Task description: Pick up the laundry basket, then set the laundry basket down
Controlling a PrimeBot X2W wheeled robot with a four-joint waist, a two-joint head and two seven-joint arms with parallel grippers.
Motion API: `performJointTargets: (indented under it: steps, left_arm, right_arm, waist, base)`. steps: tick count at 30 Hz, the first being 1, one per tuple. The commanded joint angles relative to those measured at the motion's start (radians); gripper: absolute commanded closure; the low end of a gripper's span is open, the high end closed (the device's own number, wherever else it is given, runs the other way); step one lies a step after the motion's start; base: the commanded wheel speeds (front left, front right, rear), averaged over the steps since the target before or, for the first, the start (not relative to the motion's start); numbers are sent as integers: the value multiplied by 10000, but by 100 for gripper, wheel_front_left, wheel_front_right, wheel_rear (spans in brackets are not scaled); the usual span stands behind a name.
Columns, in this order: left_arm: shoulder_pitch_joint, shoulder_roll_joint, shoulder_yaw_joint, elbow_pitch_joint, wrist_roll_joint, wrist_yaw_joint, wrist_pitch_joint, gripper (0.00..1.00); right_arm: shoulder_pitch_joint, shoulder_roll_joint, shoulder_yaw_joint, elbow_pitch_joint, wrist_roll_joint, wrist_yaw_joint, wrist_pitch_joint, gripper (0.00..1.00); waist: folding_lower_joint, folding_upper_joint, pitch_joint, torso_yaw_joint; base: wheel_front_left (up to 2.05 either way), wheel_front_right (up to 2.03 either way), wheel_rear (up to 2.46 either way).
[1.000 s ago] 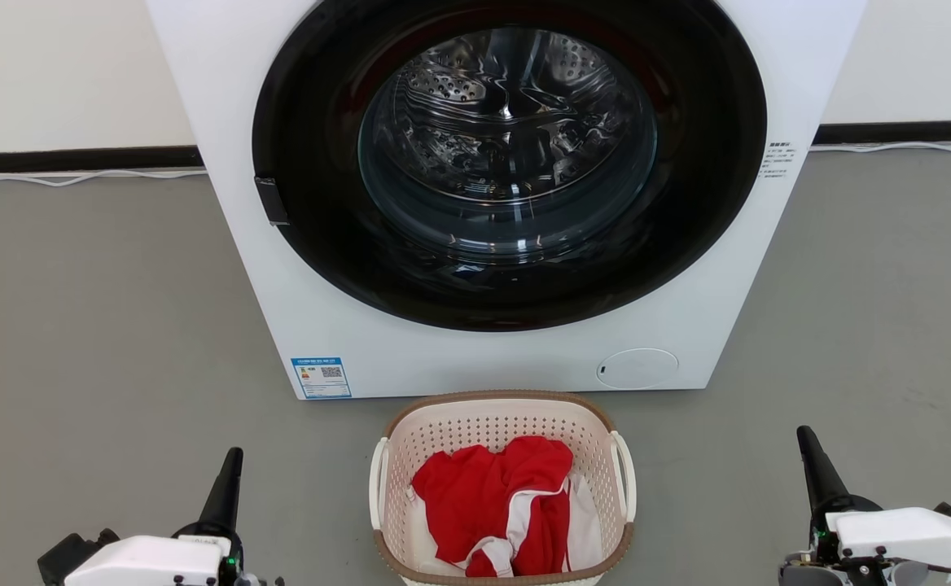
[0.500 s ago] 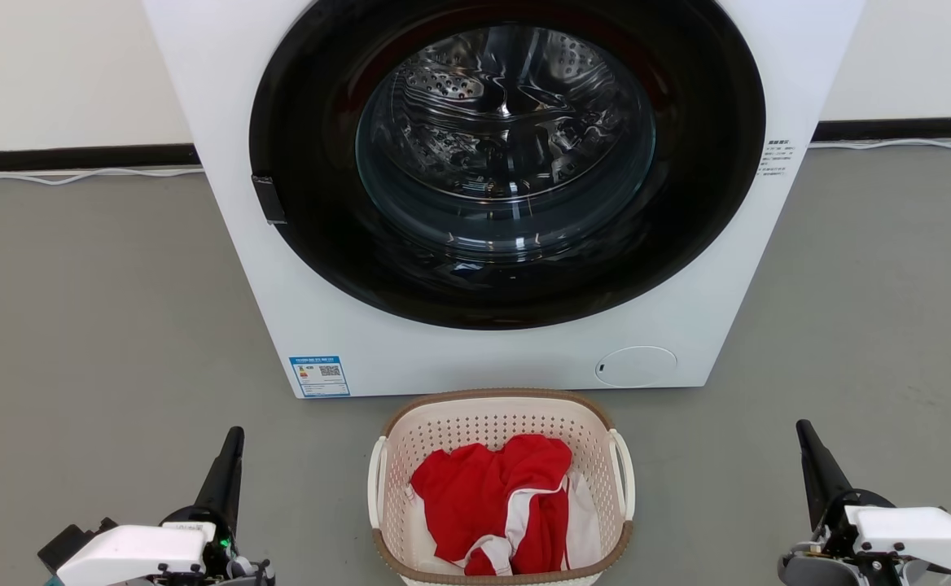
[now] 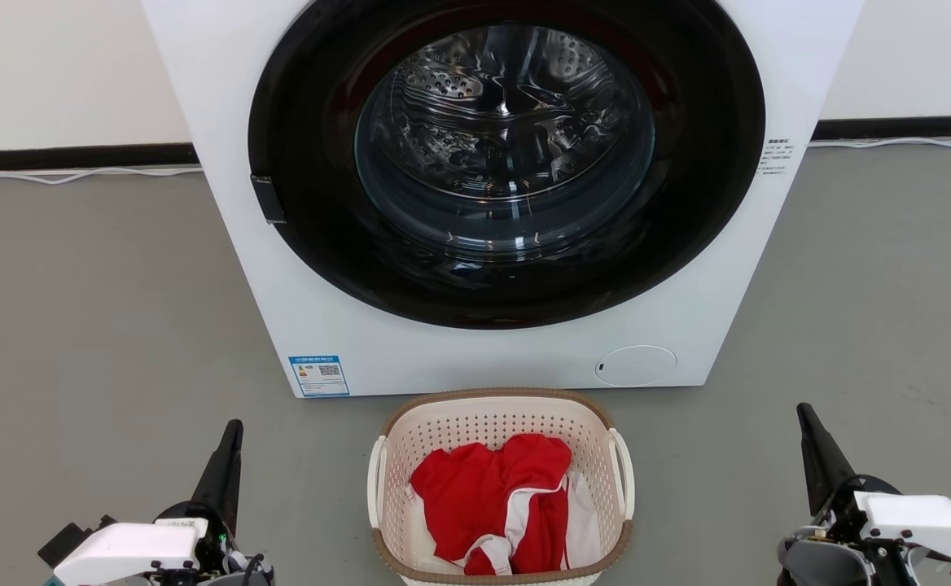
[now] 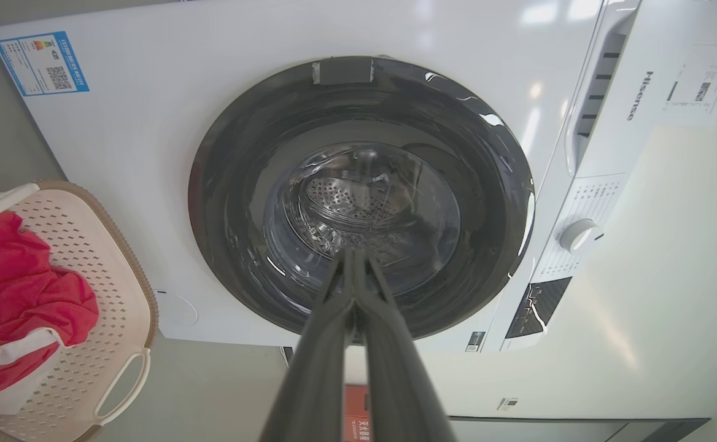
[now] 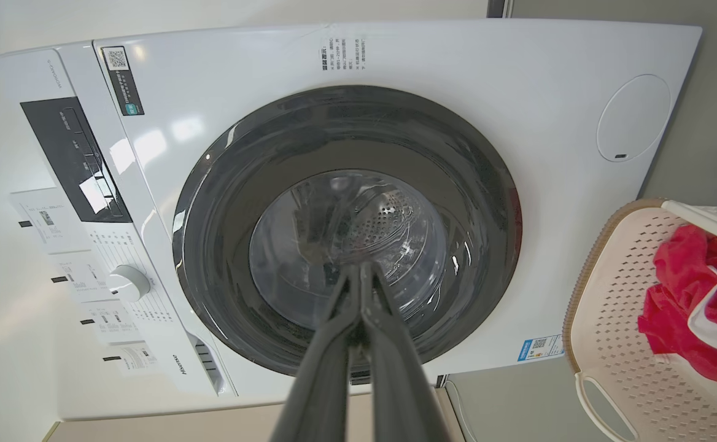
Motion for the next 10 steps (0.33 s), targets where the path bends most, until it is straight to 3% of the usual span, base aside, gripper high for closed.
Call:
performJointTargets:
  steps: [1, 10]
  left_arm:
    - [-563, 106, 313, -292, -43, -146, 66, 100]
    - [-563, 106, 313, -293, -43, -146, 65, 100]
  right_arm:
    - [-443, -96, 184, -309, 68, 73, 76, 100]
    - [-443, -96, 184, -309, 68, 73, 76, 100]
  waist:
    - [0, -1, -1, 0]
    - [0, -1, -1, 0]
  base:
    - [0, 0, 0]
    - [0, 0, 0]
